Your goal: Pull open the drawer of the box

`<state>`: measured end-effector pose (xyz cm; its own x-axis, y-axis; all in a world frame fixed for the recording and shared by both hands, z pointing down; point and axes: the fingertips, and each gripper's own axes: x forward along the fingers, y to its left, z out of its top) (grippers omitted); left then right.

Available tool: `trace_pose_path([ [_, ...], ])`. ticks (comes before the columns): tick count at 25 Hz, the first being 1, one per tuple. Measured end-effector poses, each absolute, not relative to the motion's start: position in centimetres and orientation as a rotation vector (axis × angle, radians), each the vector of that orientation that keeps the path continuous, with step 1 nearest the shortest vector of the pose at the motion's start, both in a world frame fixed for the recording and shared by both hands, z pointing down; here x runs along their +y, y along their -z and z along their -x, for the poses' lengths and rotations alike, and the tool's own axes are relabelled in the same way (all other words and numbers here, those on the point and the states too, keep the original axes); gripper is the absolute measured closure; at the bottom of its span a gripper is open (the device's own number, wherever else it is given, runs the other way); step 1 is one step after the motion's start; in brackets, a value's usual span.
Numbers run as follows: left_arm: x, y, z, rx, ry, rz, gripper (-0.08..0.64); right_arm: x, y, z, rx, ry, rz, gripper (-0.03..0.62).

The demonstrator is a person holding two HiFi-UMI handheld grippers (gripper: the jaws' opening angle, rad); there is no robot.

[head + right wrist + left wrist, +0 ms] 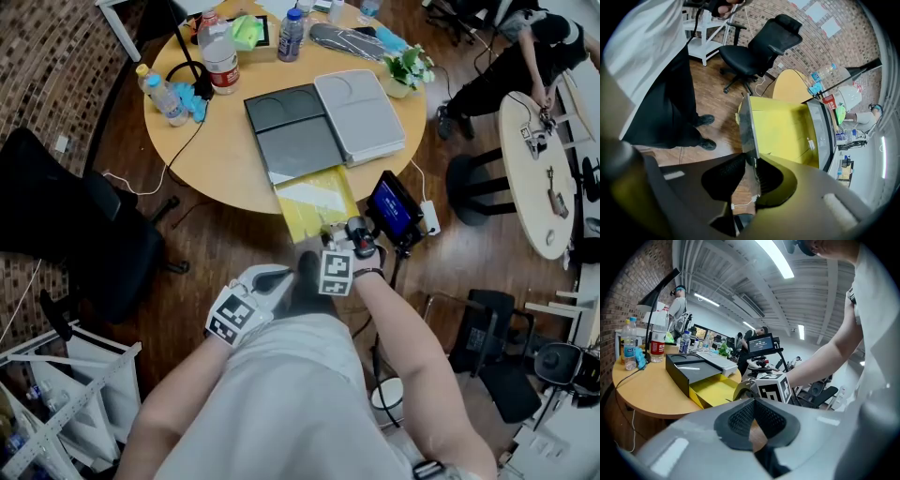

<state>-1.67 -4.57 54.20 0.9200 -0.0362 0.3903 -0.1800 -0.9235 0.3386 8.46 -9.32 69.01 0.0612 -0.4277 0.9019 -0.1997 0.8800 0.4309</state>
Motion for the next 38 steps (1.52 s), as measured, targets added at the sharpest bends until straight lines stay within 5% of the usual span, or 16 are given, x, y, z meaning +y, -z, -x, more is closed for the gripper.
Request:
trace_pose_path([
  [27, -3.9, -53.8, 0.9, -0.139, -0.536, -2.711, 0.554, -6.9, -65.6, -9.6, -1.619, 0.074, -0.758, 0.474],
  [38, -2.0, -54.4, 0.0, -0.222, -0.608, -2.708, 0.554, -3.5, -58.7, -12.1, -1.823, -0.041, -1.111, 0.555],
])
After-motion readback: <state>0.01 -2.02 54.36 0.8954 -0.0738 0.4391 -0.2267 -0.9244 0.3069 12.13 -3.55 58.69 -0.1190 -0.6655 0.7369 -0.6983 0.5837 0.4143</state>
